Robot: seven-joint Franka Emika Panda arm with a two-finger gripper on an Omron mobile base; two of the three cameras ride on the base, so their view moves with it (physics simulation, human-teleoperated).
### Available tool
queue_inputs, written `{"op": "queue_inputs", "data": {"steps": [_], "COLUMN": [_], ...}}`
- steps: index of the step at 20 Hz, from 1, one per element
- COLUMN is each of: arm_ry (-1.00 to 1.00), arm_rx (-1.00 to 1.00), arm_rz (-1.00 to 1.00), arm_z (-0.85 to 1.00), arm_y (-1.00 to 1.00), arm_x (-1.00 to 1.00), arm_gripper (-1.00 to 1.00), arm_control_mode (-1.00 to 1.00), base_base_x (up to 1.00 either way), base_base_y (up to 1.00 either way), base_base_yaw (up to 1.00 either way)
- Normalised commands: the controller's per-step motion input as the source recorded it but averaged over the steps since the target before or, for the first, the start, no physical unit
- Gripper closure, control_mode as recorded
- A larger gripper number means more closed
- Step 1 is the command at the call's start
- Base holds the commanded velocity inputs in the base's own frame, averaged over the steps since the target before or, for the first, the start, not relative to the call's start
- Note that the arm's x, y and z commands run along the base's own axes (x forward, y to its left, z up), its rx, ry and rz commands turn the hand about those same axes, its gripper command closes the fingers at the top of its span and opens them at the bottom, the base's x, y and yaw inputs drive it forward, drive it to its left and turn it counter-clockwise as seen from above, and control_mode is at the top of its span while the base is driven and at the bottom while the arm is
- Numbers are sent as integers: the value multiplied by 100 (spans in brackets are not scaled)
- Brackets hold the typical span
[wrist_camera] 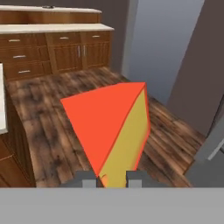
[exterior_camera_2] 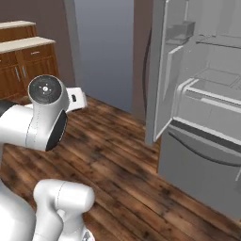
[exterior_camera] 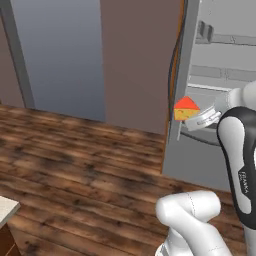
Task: Take the cheese, chicken drumstick, and carrot from the fridge and place them on the plate on the dining counter to create an appetizer plate.
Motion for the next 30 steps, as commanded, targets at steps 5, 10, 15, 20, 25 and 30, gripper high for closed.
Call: {"op": "queue_inputs", "data": {"steps": [5,10,15,20,25,30], "arm_ry": [0,0,0,0,0,0], "arm_rx": [0,0,0,0,0,0], "arm_rz": [0,0,0,0,0,0], "arm_z": [0,0,0,0,0,0], "arm_y": [0,0,0,0,0,0], "arm_x": [0,0,0,0,0,0], "arm_gripper": [100,100,100,100,100,100], "arm_control_mode": [100,100,100,100,100,100], "base_base_x": [13,32,59,80,91,93], "base_base_y": [31,42,47,28,0,-13], "base_base_yaw": [32,30,26,22,20,17]}}
